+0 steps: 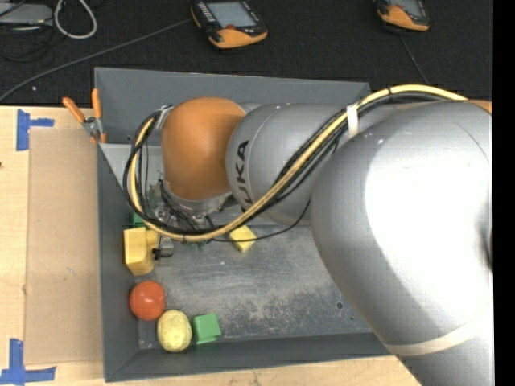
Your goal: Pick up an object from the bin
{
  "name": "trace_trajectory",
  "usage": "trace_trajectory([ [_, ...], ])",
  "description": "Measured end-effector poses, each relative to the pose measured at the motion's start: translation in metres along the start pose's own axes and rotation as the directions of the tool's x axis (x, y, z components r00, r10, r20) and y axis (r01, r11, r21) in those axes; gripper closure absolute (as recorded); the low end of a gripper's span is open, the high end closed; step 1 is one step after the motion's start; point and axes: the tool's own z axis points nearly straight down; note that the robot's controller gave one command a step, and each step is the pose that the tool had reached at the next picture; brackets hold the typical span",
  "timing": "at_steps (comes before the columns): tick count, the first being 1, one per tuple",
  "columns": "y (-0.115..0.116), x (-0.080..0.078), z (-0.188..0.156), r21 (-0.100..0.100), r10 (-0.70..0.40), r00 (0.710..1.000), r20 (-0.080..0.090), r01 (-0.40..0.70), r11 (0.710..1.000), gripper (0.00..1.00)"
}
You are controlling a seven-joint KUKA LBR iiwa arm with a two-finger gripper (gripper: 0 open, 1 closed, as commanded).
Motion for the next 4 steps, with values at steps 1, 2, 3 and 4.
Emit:
trace_trajectory([
  [1, 0.000, 0.000, 0.000, 0.000, 0.000, 1.000, 0.000, 0.000, 1.000, 1.00],
  [2, 0.001, -0.002, 0.006, 0.006, -0.043, 0.999, -0.002, 0.043, 0.999, 1.00],
  [3, 0.000, -0.006, 0.011, 0.012, 0.124, 0.992, -0.012, -0.124, 0.992, 1.00],
  [4, 0.005, -0.001, -0.029, 0.007, 0.253, 0.967, -0.002, -0.253, 0.967, 1.00],
])
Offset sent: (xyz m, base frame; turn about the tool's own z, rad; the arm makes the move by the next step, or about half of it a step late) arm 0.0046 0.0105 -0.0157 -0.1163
